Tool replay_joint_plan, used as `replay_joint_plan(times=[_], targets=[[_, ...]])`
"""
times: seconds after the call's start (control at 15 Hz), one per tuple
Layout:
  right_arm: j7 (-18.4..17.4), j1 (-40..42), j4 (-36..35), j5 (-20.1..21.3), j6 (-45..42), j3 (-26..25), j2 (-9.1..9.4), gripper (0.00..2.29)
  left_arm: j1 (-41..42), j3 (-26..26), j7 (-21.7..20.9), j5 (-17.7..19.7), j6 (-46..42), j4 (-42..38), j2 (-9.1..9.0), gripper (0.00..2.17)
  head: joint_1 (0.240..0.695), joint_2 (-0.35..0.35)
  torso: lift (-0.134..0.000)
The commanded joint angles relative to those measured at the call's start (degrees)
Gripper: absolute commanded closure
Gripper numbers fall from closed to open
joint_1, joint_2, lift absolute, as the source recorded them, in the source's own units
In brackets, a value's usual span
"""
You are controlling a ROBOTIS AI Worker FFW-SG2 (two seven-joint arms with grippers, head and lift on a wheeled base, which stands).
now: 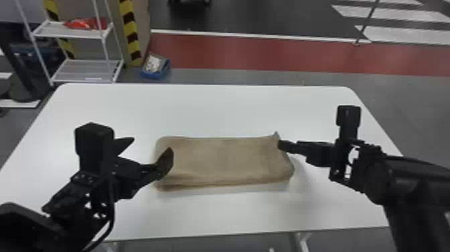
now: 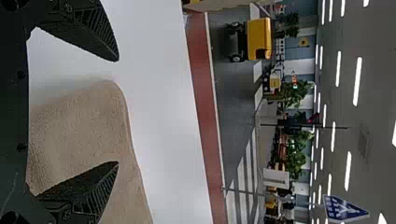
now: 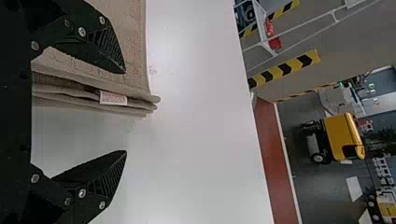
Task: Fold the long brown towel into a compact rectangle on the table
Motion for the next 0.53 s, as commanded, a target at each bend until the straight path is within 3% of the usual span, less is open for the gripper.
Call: replay_joint_plan(times=[0.0, 0.27, 0.4, 0.47], targets=[[-0.74, -0.48, 0.47, 1.4, 0.78, 1.14, 0.47, 0.32, -3.36, -2.76, -0.57, 1.68, -1.03, 4.86, -1.02, 0.09, 0.695, -0.105, -0.12], [-1.27, -1.97, 1.61, 1.84, 3.94, 1.5, 0.47, 0.41, -7.84, -8.03, -3.2, 1.77, -2.26, 11.71, -2.42, 0.3, 0.695, -0.14, -0.12], [-1.27, -2.59, 1.97, 1.84, 5.35, 2.02, 0.47, 0.47, -9.69, -10.14, -3.38, 1.33, -2.61, 14.0, -2.95, 0.59, 0.695, -0.165, -0.12], [-1.27, -2.94, 2.41, 1.84, 6.23, 2.11, 0.47, 0.56, -10.74, -11.28, -3.38, 1.24, -2.61, 15.4, -2.95, 0.84, 0.695, -0.171, -0.12]])
